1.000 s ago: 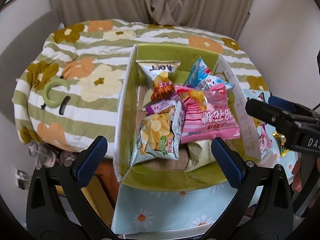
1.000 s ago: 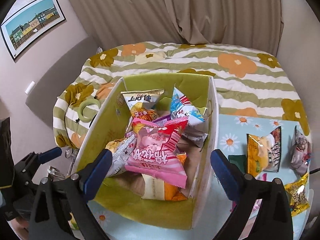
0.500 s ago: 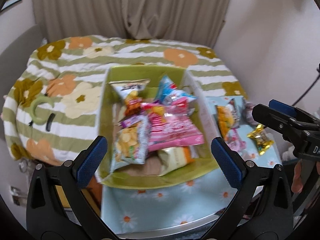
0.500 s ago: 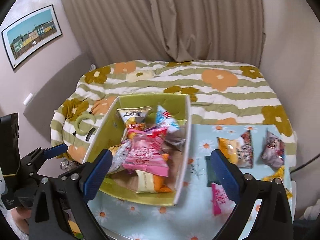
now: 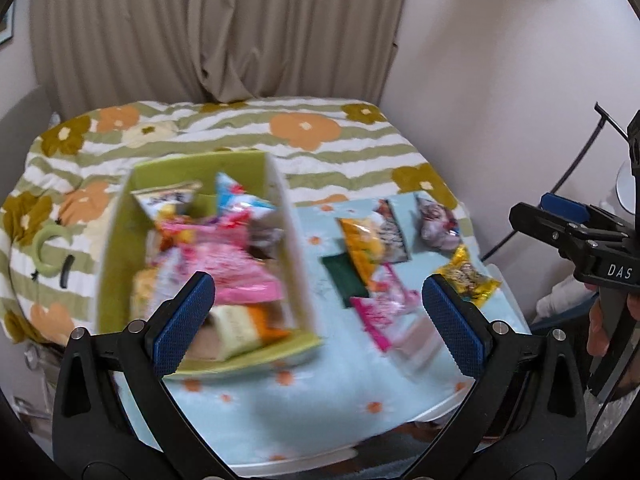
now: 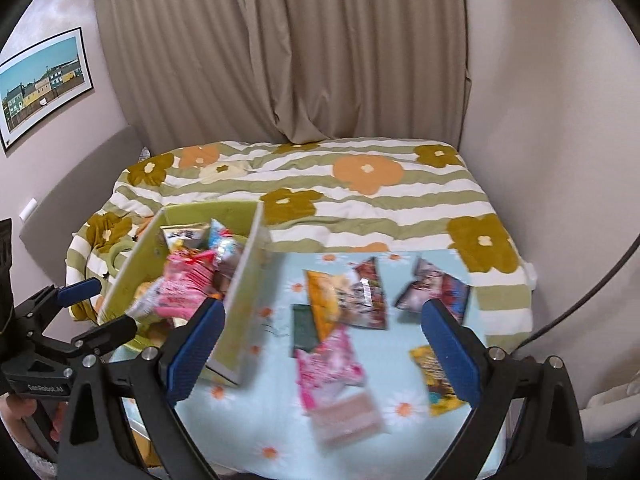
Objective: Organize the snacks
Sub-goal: 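Move both tools back from the box toward the tray, then grasp pale wafer pack with left tool while right tool grasps yellow Pillows bag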
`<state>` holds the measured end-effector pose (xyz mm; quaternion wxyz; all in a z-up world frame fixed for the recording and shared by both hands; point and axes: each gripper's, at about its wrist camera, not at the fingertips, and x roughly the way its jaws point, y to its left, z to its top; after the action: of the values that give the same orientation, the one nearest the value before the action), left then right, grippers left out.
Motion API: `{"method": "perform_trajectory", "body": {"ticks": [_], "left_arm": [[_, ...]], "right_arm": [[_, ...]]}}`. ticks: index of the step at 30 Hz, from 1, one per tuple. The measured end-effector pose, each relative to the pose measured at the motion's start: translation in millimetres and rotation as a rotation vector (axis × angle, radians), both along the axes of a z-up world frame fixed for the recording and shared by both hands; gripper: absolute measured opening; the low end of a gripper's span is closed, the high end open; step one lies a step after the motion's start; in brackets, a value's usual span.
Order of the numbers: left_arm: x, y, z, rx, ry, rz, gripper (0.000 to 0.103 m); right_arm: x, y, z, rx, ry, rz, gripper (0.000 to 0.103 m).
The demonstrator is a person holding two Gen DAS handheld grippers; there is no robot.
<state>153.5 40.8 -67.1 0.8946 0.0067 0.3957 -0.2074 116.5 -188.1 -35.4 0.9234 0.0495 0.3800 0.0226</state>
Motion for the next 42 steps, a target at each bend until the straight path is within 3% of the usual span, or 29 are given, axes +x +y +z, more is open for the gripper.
{"method": "perform_trajectory", "body": {"ticks": [5,10,20,30,34,36,42], "left_arm": [[-16,-56,-14,0.007,-0.014,-0.001,0.102],[-30,-109,-49,0.07,0.002,-0.053,0.102],[-46,-186,-148,0.313,0.078,-0.326,0.102],[-33,-214,-215,0.421,0.121,-0.485,0.094],[-30,-220,-227,0.436,0.135,-0.532,0.094],[-29,-223,-233,0.447,0.144,-0.555,0.085],[-25,-228,-235,0.424,0.161,-0.584,0.078]], "right_arm": [[-10,-45,-7,-0.01,0.02,0.014,0.098],[-15,-88,-34,-0.064,0.065,0.059,0.098],[-3,-133,-124,-0.061,0.156,0.151,0.098],[16,-128,-187,-0.088,0.223,0.189,0.098],[21,-127,-202,-0.097,0.244,0.186,0.098],[24,-127,-209,-0.1,0.257,0.184,0.098],[30,-129,-219,-0.103,0.274,0.18,0.097]]}}
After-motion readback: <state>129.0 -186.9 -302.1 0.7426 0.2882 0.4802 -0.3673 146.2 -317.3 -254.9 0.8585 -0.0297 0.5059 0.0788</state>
